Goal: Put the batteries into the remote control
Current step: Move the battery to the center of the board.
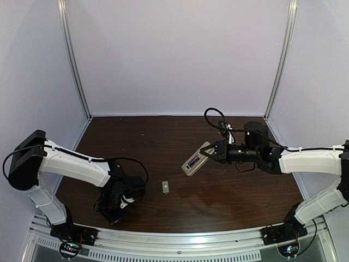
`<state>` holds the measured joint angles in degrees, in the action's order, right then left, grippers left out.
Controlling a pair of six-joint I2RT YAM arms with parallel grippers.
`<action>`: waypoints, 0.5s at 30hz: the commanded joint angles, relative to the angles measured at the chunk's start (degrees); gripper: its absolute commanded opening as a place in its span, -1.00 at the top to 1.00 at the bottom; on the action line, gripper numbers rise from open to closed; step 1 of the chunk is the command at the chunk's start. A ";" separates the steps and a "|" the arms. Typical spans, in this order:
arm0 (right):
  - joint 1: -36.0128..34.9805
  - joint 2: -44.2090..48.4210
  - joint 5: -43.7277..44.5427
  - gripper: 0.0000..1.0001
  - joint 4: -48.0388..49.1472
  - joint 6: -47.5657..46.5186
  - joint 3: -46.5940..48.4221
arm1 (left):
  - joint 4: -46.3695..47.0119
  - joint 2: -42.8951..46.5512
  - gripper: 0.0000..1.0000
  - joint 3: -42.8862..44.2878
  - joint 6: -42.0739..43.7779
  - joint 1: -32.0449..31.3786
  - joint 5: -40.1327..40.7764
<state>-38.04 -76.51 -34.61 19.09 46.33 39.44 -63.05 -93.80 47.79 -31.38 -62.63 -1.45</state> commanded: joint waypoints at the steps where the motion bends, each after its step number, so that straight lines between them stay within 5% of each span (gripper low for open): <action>1: 0.57 0.01 -0.66 1.00 0.62 -0.29 1.11 | 5.95 -3.11 0.41 -1.80 0.12 -0.21 -2.92; 12: 1.83 0.88 -0.48 1.00 -1.49 -1.34 1.63 | 11.00 -5.95 0.99 1.86 2.58 0.10 0.03; 15: 3.18 2.04 -0.67 1.00 -2.70 -1.79 1.39 | 12.39 -7.49 1.00 7.25 5.39 0.83 0.47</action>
<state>-36.60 -76.47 -34.74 17.43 45.98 39.53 -64.53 -97.67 50.59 -29.80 -62.54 -4.05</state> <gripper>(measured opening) 0.226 0.071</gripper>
